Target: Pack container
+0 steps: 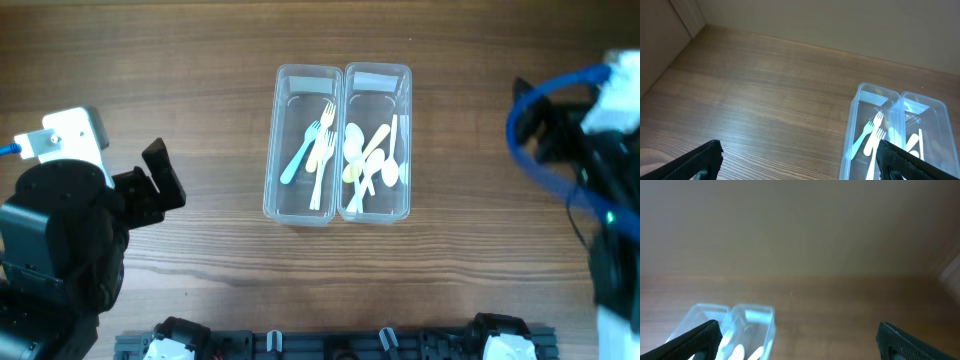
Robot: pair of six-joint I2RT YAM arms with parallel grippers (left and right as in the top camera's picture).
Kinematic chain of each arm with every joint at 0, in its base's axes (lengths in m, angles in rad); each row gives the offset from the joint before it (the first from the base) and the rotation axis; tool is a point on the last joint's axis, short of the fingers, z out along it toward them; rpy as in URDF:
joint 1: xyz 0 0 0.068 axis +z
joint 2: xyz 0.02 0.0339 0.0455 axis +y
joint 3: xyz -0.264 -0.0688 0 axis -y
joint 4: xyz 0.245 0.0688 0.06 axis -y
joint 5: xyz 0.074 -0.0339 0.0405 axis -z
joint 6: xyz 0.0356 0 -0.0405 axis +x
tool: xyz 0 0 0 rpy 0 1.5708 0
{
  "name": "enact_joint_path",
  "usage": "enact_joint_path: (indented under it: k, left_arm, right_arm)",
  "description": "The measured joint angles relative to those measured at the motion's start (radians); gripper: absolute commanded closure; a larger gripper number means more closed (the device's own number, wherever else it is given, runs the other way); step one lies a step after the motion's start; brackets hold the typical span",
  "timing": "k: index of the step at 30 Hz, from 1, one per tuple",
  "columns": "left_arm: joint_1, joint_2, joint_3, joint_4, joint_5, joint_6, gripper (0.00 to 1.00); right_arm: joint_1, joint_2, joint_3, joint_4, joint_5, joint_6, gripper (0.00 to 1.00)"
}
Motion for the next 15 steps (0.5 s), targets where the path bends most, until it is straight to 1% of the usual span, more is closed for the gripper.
enact_joint_path:
  k: [3, 6, 11, 15]
  left_arm:
    - [0.0, 0.0, 0.0, 0.0, 0.0, 0.0, 0.0]
    - [0.0, 0.0, 0.0, 0.0, 0.0, 0.0, 0.0]
    - [0.0, -0.011, -0.019, 0.0, 0.0, 0.0, 0.0]
    - [0.0, -0.084, -0.144, 0.005, -0.003, 0.0, 0.0]
  right_arm:
    - [0.0, -0.11, 0.014, 0.001, 0.003, -0.069, 0.0]
    - [0.0, -0.179, 0.024, 0.0, 0.003, -0.101, 0.0]
    - [0.0, -0.208, 0.025, -0.016, 0.003, -0.124, 0.0]
    - [0.0, -0.199, 0.025, -0.049, 0.003, -0.125, 0.0]
